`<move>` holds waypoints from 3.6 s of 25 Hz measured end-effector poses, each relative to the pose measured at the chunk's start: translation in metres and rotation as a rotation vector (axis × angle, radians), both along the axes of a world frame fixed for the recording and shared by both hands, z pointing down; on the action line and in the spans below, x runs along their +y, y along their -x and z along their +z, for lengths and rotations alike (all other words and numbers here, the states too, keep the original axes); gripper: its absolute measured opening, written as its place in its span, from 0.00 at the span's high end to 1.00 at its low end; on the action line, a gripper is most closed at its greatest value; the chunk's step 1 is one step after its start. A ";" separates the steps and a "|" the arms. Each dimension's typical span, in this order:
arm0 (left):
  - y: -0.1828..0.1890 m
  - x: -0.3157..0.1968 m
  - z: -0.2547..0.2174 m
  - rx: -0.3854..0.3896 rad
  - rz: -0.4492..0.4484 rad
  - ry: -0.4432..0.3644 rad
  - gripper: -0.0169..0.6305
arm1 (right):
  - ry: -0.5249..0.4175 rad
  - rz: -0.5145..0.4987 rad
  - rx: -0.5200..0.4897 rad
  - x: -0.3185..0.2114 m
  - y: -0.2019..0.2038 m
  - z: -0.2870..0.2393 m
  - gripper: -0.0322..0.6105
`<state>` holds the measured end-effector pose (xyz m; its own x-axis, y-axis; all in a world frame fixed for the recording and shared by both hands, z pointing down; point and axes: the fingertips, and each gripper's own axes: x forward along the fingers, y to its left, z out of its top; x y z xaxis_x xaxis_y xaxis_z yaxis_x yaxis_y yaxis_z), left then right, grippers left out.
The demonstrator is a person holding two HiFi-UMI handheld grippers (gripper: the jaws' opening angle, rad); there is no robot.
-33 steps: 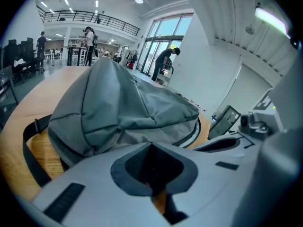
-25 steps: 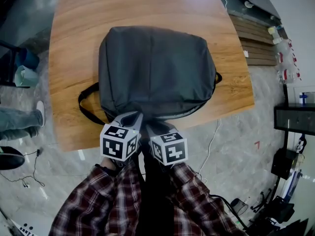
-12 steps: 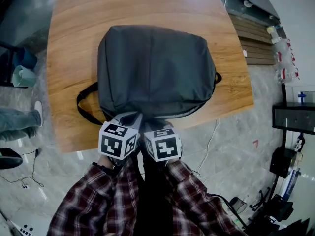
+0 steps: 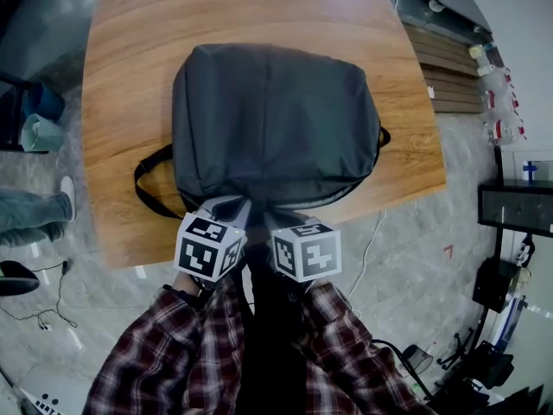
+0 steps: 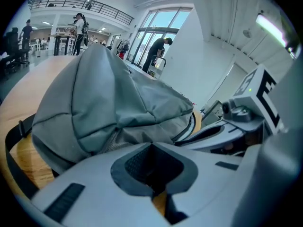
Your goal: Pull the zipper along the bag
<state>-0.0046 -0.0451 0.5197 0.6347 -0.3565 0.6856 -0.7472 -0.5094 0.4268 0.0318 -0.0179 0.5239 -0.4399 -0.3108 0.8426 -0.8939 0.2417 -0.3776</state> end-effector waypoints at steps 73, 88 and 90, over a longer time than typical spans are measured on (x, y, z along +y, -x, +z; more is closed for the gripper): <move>0.002 0.003 0.005 -0.011 0.074 -0.014 0.96 | 0.072 -0.031 -0.038 0.009 -0.011 0.004 0.93; 0.005 0.003 0.009 -0.017 0.085 0.003 0.96 | 0.010 -0.045 0.180 0.000 -0.140 -0.002 0.93; 0.005 0.003 0.009 -0.016 0.088 0.005 0.96 | 0.002 -0.063 0.217 -0.005 -0.153 -0.006 0.93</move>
<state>-0.0100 -0.0421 0.5284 0.6519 -0.2964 0.6979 -0.7068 -0.5709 0.4177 0.1848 -0.0229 0.5177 -0.2667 -0.2869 0.9201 -0.9375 0.2987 -0.1786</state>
